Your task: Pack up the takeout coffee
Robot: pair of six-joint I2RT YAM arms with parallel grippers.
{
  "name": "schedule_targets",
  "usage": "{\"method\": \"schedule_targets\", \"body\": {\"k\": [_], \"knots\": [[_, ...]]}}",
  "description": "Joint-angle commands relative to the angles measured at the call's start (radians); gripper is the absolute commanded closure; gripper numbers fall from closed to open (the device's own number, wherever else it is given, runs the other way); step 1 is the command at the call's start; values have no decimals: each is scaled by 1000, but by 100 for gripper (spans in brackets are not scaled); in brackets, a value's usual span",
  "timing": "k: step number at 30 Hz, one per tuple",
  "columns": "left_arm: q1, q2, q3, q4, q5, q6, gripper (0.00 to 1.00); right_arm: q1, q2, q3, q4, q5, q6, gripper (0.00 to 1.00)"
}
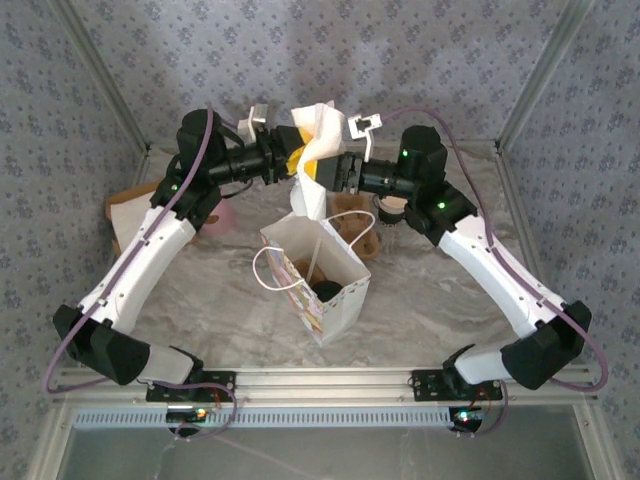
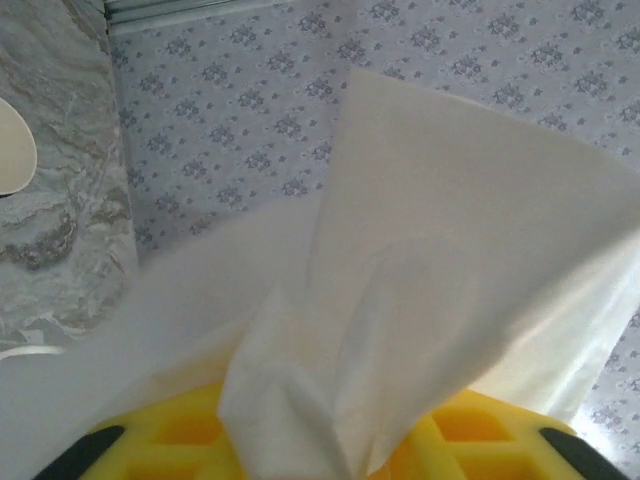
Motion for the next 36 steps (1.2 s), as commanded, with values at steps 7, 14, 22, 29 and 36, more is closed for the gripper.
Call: {"method": "schedule_targets", "body": {"k": [7,14,22,29,36], "knots": [[-6,5,16,-46,-24,37,56,-1,-45,-11,31,-14,0,74],[-14,4,34,-114,-50,91,46,3,-58,-17,8,3,-11,96],[56,-77,156,-492,-243,332,20,59,-108,-37,-158,83,-156,100],[129,-176,129,-602,-306,395,8,205,-121,-49,-314,312,-379,100],[156,-262,59,-671,-351,436,6,297,-133,-115,-315,456,-505,100]]}}
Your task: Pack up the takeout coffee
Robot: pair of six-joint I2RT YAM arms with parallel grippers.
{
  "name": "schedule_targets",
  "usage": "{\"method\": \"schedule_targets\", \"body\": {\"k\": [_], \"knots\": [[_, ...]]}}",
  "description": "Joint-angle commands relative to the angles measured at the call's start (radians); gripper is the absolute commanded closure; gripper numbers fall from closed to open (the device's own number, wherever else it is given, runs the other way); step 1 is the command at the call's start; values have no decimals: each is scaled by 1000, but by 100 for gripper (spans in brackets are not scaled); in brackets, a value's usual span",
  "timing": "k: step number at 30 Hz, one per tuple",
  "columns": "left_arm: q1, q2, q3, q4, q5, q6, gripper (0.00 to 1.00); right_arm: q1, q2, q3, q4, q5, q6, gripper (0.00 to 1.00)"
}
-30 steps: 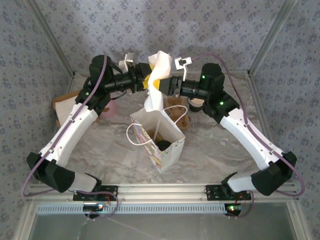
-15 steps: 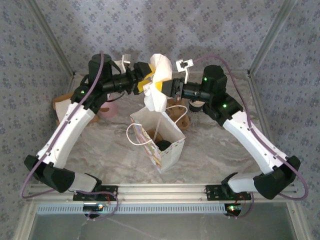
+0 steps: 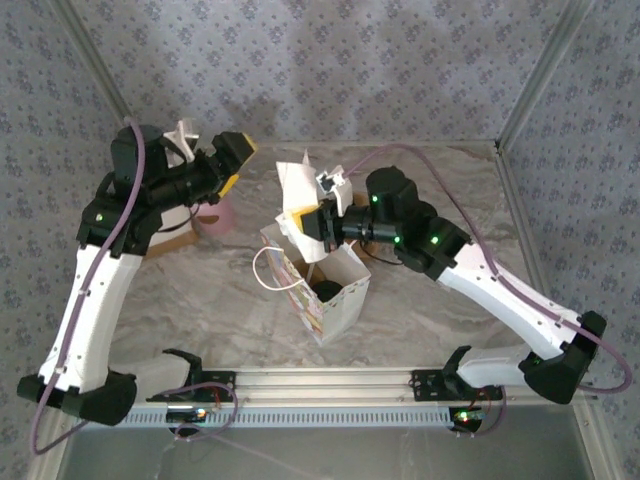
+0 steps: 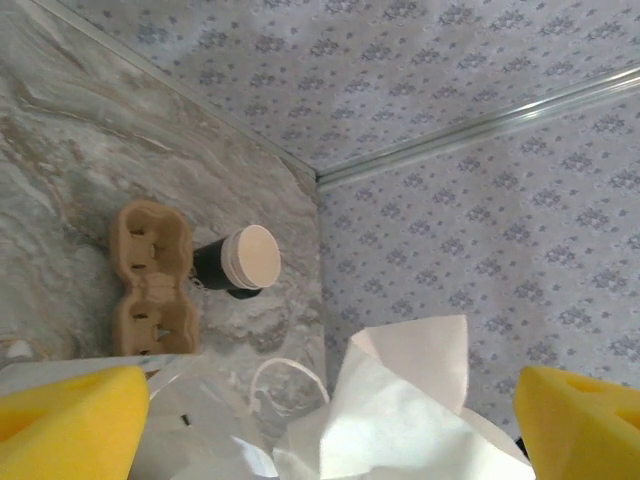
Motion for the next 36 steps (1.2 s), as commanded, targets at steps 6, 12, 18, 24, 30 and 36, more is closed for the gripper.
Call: {"method": "schedule_targets", "body": {"k": [6,12,18,24,30,36], "knots": [[8,-88,-154,-52,-32,45,7,72,-36,-131,125,126,-177,100],[12,-135,-234,-81,-50,67,11,98,8,-171,177,120,-187,100],[19,-170,-301,-89,-48,72,12,117,40,-234,226,155,-164,100],[24,-164,-305,-88,-43,84,13,116,56,-289,255,170,-127,100],[26,-158,-315,-79,-40,89,13,116,63,-296,205,173,-88,100],[26,-151,-325,-62,-31,87,14,117,88,-261,108,172,-77,100]]}}
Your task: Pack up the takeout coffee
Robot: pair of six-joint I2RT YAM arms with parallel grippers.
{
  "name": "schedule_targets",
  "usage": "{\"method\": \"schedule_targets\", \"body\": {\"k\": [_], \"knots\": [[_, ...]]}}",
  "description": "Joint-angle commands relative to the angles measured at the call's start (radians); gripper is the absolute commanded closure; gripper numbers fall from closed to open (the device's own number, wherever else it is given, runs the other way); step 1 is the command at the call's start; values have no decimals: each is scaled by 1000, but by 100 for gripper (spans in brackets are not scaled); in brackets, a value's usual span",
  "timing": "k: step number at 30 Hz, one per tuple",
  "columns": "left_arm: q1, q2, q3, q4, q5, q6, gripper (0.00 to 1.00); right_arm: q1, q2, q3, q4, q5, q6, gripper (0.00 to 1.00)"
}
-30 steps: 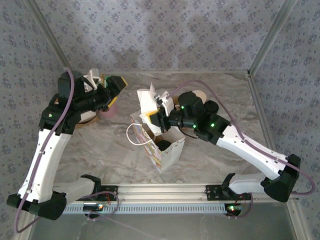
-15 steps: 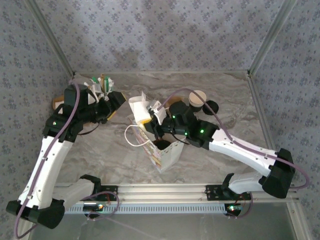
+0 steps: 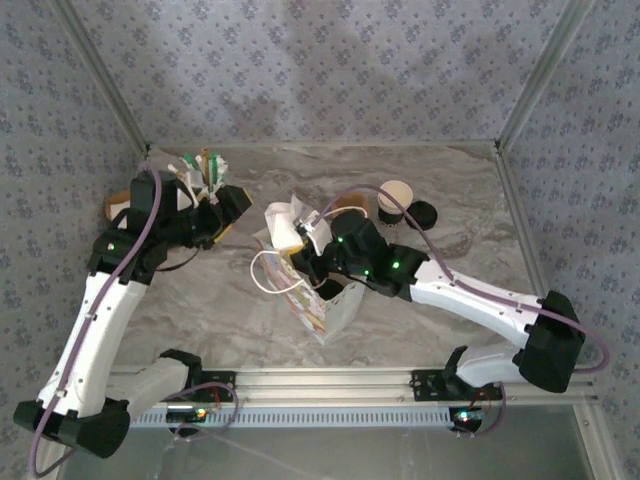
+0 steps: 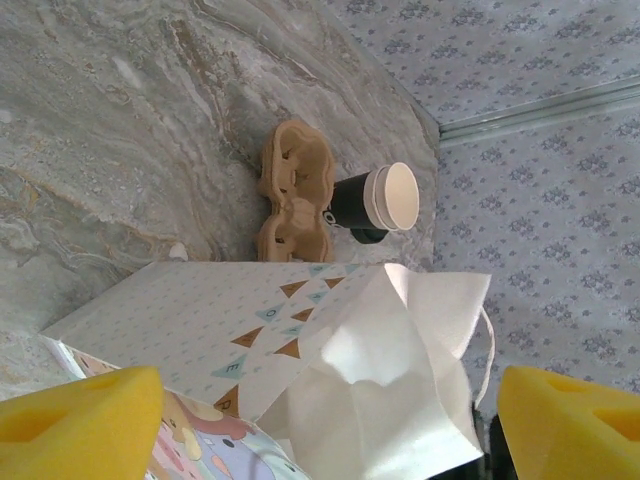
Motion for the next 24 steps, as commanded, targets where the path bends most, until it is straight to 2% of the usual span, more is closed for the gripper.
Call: {"method": "schedule_targets", "body": {"k": [1,3,6,9,12,20,23,24], "knots": [[5,8,-4,24,16,22,14,6,18,27,-78,13,23,100],[5,11,-5,24,17,24,14,5,19,41,-111,24,32,86],[6,13,-6,24,16,24,14,5,16,65,-148,37,36,74],[6,14,-8,27,19,26,14,6,12,81,-158,44,39,70],[7,13,-10,26,19,27,14,6,14,106,-183,46,39,60],[10,12,-14,22,20,31,14,6,-23,138,-227,50,55,48],[10,11,-16,24,21,31,14,2,-17,182,-227,58,61,46],[9,12,-16,24,21,31,14,1,-10,188,-229,62,64,49]]}}
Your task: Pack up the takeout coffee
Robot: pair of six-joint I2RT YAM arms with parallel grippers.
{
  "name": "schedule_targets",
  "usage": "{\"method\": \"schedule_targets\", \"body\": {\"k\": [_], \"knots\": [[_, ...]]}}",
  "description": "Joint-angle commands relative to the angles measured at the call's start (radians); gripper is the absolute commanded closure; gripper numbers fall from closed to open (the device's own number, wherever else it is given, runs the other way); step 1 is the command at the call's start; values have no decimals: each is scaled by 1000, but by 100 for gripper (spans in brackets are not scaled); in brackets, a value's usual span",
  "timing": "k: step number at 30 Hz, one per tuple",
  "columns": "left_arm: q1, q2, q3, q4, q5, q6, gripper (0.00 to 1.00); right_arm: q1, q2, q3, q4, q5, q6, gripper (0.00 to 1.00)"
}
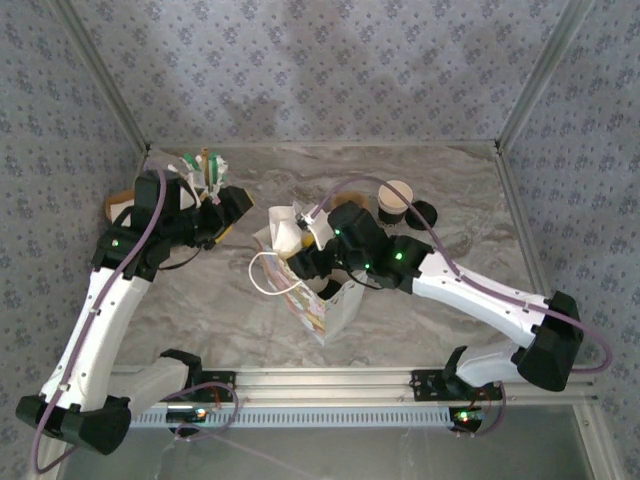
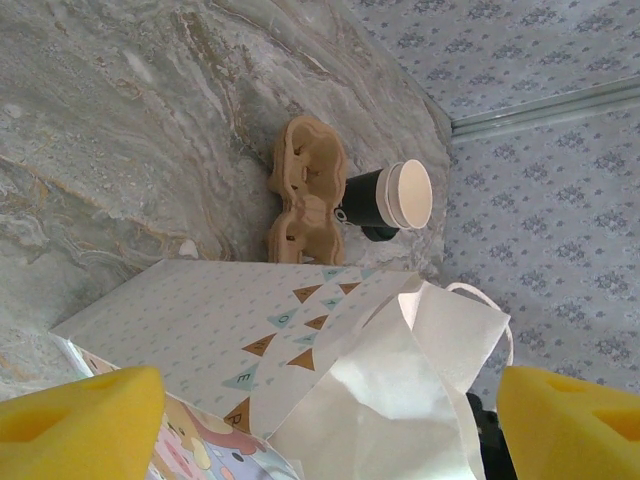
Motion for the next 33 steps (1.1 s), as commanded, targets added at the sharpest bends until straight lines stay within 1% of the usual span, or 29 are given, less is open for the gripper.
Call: {"method": "schedule_targets", "body": {"k": [1,6,9,12,14,20,24,29,33], "knots": [[8,-6,-5,22,18,19,14,-2,-7,56,-18,23,17,52],[8,-6,-7,20,17,21,14,-9,15,77,-16,27,32,69],[8,-8,-9,18,19,23,15,-8,17,65,-22,40,34,83],[9,-9,-12,19,20,23,15,-3,18,38,-27,60,34,91],[9,-9,-14,22,20,22,15,-1,21,19,-32,75,36,95],[9,-7,-19,29,23,20,15,11,76,18,-57,93,56,100],[9,-9,-19,28,23,20,16,33,119,23,-77,111,72,100],[9,-8,-22,31,24,20,16,59,134,17,-96,153,83,100],[9,-3,-25,37,27,20,16,60,145,17,-126,166,83,100]]}}
